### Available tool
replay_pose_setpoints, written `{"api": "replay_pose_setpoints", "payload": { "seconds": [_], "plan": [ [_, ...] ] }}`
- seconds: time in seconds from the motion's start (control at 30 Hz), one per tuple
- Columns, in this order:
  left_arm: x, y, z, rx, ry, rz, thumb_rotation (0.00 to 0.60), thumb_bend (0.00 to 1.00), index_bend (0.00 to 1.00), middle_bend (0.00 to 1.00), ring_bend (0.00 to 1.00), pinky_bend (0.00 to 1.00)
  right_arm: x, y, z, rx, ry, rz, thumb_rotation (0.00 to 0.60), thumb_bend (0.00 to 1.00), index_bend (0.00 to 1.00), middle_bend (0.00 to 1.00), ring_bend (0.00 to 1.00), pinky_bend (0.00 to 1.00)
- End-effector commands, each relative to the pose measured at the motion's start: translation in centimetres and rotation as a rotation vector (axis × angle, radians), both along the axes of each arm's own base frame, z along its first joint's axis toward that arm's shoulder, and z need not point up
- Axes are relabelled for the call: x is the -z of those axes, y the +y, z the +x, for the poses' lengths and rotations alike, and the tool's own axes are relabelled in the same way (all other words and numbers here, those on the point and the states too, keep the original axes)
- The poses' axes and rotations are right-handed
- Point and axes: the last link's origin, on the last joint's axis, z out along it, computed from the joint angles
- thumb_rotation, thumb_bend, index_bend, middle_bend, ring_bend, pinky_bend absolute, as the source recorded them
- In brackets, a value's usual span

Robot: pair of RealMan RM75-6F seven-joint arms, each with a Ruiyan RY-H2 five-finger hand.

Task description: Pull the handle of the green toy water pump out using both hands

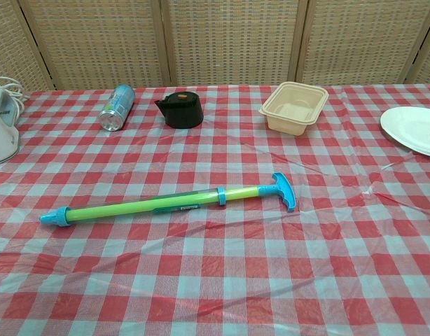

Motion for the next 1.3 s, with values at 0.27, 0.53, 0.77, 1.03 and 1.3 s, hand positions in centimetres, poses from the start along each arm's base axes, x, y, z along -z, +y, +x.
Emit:
{"api": "replay_pose_setpoints", "payload": {
  "seconds": [0.27,0.53,0.77,1.03,1.3],
  "plan": [
    [0.1,-0.2,0.1,0.000,0.000,-0.003,0.600,0.01,0.00,0.00,0.00,0.00,-0.3,0.1,0.0,0.013,-0.012,0.006,0.600,0.03,0.00,0.00,0.00,0.00],
    [0.1,0.0,0.1,-0.003,-0.004,-0.010,0.600,0.01,0.00,0.00,0.00,0.00,0.0,0.0,0.1,0.009,-0.010,0.009,0.600,0.03,0.00,0.00,0.00,0.00],
    [0.3,0.0,0.2,-0.002,0.002,-0.013,0.600,0.01,0.00,0.00,0.00,0.00,0.1,0.1,0.3,-0.014,-0.014,0.007,0.600,0.03,0.00,0.00,0.00,0.00],
    [0.1,-0.1,0.0,-0.007,0.002,-0.005,0.600,0.01,0.00,0.00,0.00,0.00,0.4,-0.2,1.6,-0.076,-0.059,-0.021,0.600,0.03,0.08,0.20,0.21,0.00],
    [-0.3,0.2,0.0,-0.004,-0.015,0.018,0.600,0.01,0.00,0.00,0.00,0.00,1.7,-3.7,6.3,-0.161,-0.021,0.008,0.600,0.06,0.18,0.58,0.63,0.31]
  ]
}}
